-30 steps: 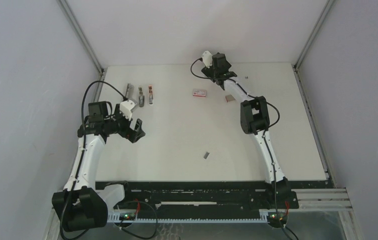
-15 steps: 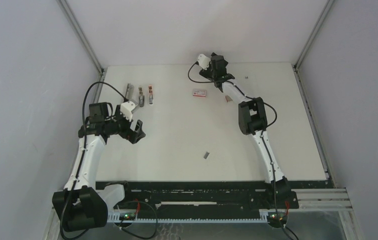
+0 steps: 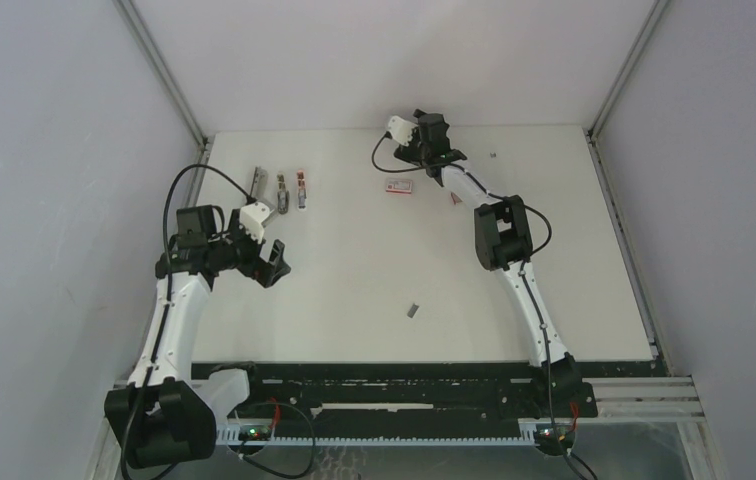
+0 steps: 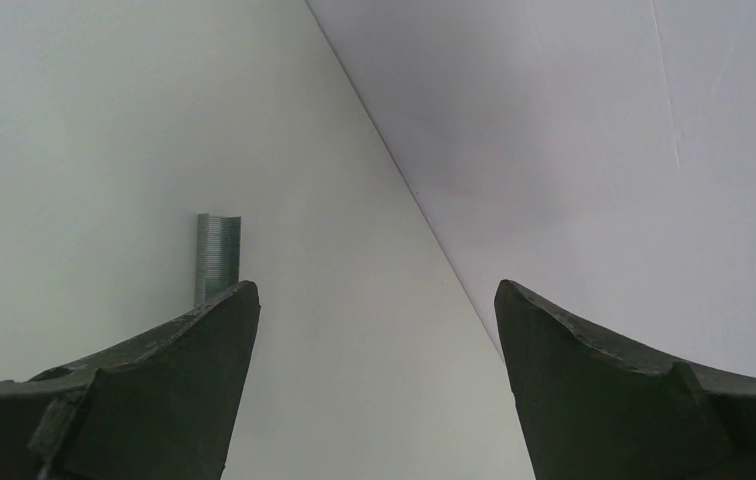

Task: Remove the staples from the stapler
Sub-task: Adjust the staple at the center of the board.

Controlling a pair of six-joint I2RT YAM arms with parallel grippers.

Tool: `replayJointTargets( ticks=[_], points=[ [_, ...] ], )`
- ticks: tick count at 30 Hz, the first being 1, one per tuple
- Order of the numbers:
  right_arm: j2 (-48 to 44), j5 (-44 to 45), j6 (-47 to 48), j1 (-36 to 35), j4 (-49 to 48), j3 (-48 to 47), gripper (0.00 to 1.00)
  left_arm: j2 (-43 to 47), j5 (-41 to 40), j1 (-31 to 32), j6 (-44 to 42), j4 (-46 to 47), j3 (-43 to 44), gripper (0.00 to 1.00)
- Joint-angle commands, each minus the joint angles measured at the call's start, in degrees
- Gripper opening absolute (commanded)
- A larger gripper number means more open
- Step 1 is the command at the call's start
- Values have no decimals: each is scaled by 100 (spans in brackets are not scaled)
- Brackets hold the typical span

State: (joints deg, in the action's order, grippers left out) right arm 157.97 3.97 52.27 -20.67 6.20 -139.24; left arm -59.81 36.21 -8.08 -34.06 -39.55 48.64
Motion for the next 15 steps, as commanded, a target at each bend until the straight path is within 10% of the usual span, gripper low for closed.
replayJointTargets(
  ticks=[1,15],
  points=[
    [48,-186,152,-34,-123,2,88,161,98,-30,-86,158,-109,100],
    [-229,-828,-27,-83,-35,386,88,203,134,-32,-95,172,-138,100]
  ],
)
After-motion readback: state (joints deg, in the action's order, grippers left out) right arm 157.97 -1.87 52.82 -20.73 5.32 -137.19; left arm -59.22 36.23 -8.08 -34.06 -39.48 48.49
